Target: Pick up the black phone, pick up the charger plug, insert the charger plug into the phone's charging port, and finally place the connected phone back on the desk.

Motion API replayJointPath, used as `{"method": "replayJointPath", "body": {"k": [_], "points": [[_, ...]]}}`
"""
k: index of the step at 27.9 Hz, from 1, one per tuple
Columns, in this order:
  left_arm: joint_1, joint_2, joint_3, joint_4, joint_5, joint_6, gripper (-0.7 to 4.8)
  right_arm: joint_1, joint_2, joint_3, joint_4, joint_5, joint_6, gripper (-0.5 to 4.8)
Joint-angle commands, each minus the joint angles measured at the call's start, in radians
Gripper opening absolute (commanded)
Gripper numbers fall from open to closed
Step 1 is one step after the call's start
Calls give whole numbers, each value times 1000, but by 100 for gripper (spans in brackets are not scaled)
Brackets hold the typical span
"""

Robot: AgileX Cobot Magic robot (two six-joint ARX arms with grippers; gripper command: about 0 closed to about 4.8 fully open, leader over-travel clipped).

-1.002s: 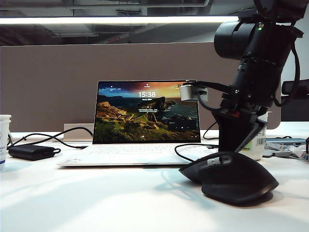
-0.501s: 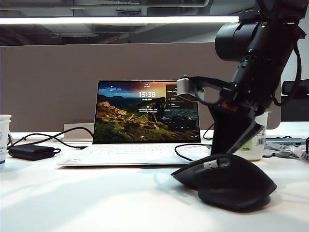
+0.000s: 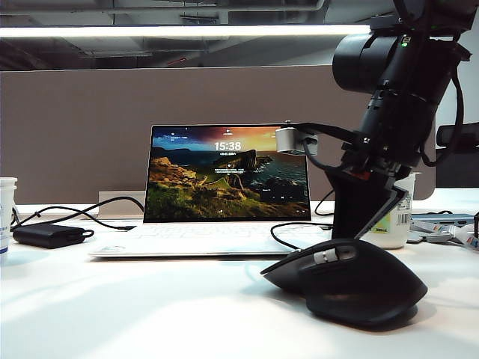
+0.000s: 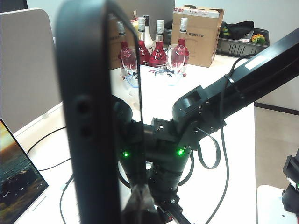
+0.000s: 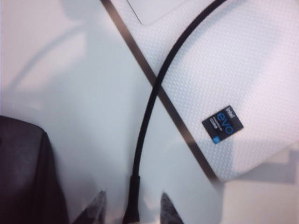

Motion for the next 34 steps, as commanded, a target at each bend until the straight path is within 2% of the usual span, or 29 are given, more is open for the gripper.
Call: {"method": "replayJointPath", "body": {"k": [1,11,20,22,26,34], "points": [[1,-6,7,35,8,1,-7,2,2,5,17,-6,1,149],[1,-6,7,35,8,1,-7,2,52,5,20,3,0,149],[1,-6,7,35,8,1,-6,3,95,5,-8,83,-15,147],[1,-6,7,35,7,1,-7,3,95,5,-16,91,-25,124],[1,-6,7,36,7,1,-6,3,95,6,-42,112,-26,-5],[1,-6,7,35,7,1,-6,3,95,12,-71,122,-25,-5]]}}
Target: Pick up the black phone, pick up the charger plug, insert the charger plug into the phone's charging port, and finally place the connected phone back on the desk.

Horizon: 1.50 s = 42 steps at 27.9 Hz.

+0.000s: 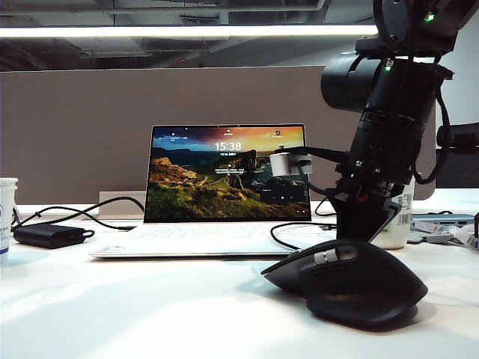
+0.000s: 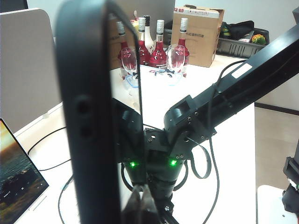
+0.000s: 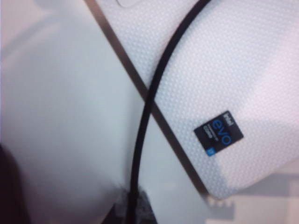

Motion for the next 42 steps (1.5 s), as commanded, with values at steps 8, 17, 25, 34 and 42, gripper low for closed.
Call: {"method": "replayJointPath", "body": {"k": [8,17,25,34,42], "points": [[1,-6,7,35,7,0,-7,-3,-20,72,-114,-206,2,-5],[1,-6,7,36,7,1,-7,-4,-140,138,-119,-350,46,-5],[1,-6,7,36,7,2,-7,-5,-279,174,-60,-509,123,-5],[1,-6,7,35,8,3,-6,-6,-410,174,239,-618,336,-5],[1,-6,7,34,12,3,-7,-6,-474,174,527,-621,536,-5]]}}
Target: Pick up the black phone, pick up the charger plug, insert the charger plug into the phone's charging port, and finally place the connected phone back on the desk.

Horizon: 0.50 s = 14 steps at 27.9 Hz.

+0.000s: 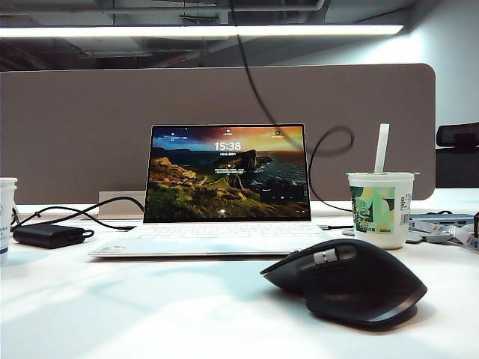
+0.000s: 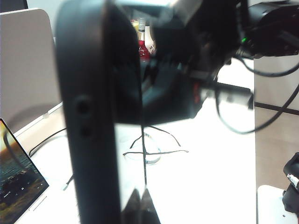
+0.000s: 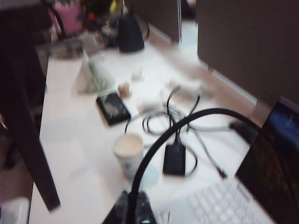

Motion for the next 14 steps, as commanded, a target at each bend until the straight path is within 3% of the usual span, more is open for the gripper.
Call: {"method": "replayJointPath", "body": {"k": [1,8,14], "points": [[1,-6,7,34,12,2,-6,0,-19,4,140,-8,90,-5],[1,-6,7,26,18,3,-7,0,-34,4,348,-8,237,-5],[1,-6,7,26,115,4,-7,0,-34,4,521,-43,338,-5]]}}
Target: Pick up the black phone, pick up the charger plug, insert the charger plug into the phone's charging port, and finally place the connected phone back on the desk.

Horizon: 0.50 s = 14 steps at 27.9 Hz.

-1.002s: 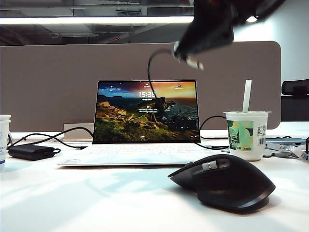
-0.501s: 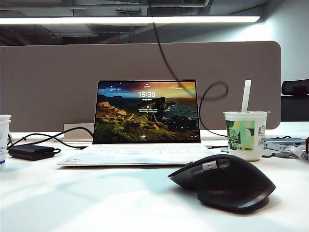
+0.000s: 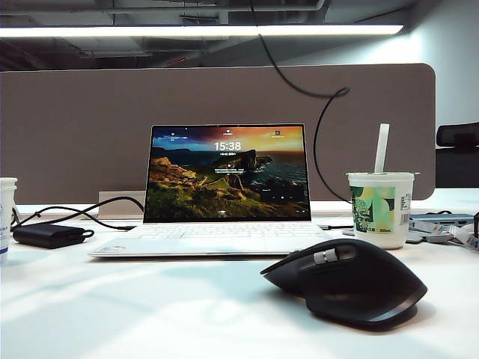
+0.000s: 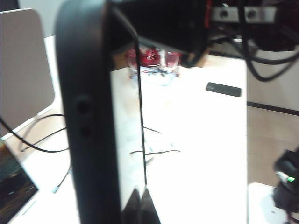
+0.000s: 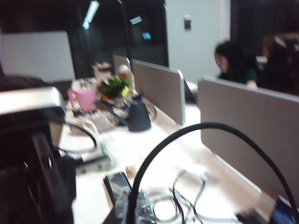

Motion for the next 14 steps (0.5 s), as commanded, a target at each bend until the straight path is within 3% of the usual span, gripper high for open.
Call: {"method": "replayJointPath", "body": {"k": [1,8,14], "points": [[1,-6,7,29,84,2,-7,0,-7,4,136,-44,82,-5],[0,-5,7,29,227,40,-7,0,-6,4,393,-184,297,-5],[0,5,7,34,350,54,-6,0,-6,4,568,-213,452,-5]]}}
